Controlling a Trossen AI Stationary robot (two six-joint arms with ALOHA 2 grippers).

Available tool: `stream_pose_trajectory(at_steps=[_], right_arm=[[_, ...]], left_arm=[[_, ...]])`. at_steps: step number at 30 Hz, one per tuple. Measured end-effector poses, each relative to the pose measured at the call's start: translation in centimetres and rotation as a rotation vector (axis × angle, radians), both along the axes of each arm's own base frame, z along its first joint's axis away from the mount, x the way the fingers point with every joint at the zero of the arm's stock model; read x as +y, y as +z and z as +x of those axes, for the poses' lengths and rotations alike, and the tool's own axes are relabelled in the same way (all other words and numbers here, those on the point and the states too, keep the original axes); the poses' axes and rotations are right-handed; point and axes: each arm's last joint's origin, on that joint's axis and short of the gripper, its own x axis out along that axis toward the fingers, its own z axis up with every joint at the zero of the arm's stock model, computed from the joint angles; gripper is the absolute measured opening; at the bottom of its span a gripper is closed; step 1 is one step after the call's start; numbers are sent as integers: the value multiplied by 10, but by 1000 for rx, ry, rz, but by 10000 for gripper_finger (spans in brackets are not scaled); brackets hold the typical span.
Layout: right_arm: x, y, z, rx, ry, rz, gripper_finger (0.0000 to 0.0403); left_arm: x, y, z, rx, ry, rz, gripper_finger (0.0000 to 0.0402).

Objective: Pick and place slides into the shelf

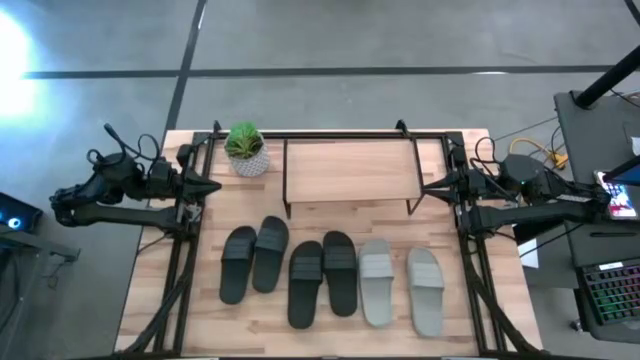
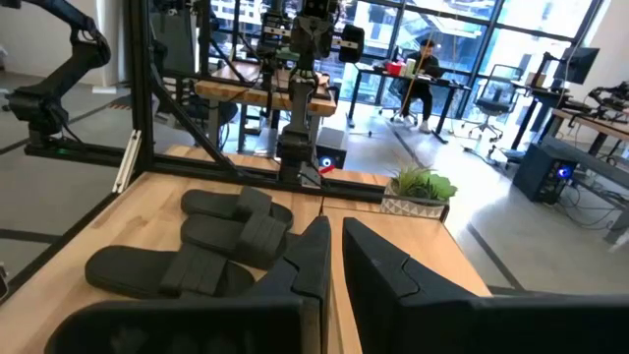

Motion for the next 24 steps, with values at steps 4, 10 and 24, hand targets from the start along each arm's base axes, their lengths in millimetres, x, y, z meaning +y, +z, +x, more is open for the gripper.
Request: stream_pose_trajectory(at_steps=[4, 10, 24], right_arm=[[0, 0, 0, 0, 0, 0, 22], [0, 0, 0, 0, 0, 1, 22], [1, 10, 5, -82, 6, 563, 22]], left_arm=[[0, 0, 0, 1, 0, 0, 0], [0, 0, 0, 0, 0, 0, 0], [0, 0, 0, 0, 0, 0, 0]])
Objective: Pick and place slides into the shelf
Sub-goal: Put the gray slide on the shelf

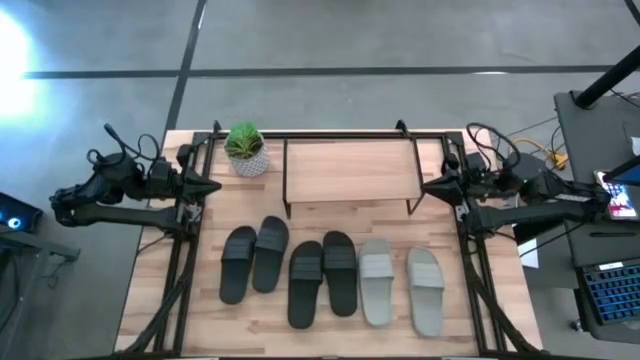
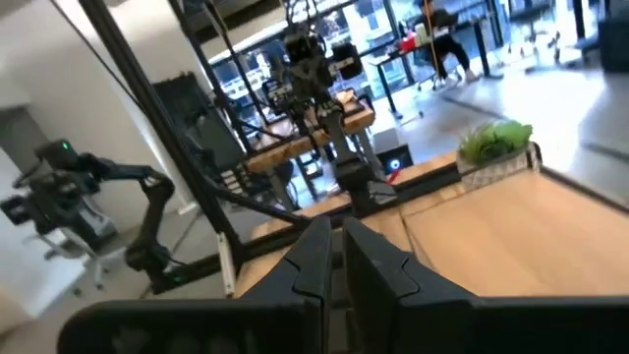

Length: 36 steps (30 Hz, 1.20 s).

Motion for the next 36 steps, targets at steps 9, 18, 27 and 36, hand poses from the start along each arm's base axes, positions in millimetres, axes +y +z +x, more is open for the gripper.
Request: stream_pose_trajectory(at_steps=[9, 18, 27, 36], right_arm=[[0, 16, 7, -154, 5, 104, 22], [-1, 8, 40, -75, 9, 356, 23], [-2, 15, 70, -202, 31, 403, 85], [-9, 27, 71, -253, -15, 294, 189]], left_arm=[[0, 0, 0, 0, 0, 0, 0], [1, 7, 2, -73, 36, 11, 0], [1, 33, 1, -338, 18, -102, 0], [1, 54, -11, -582, 4, -105, 0]])
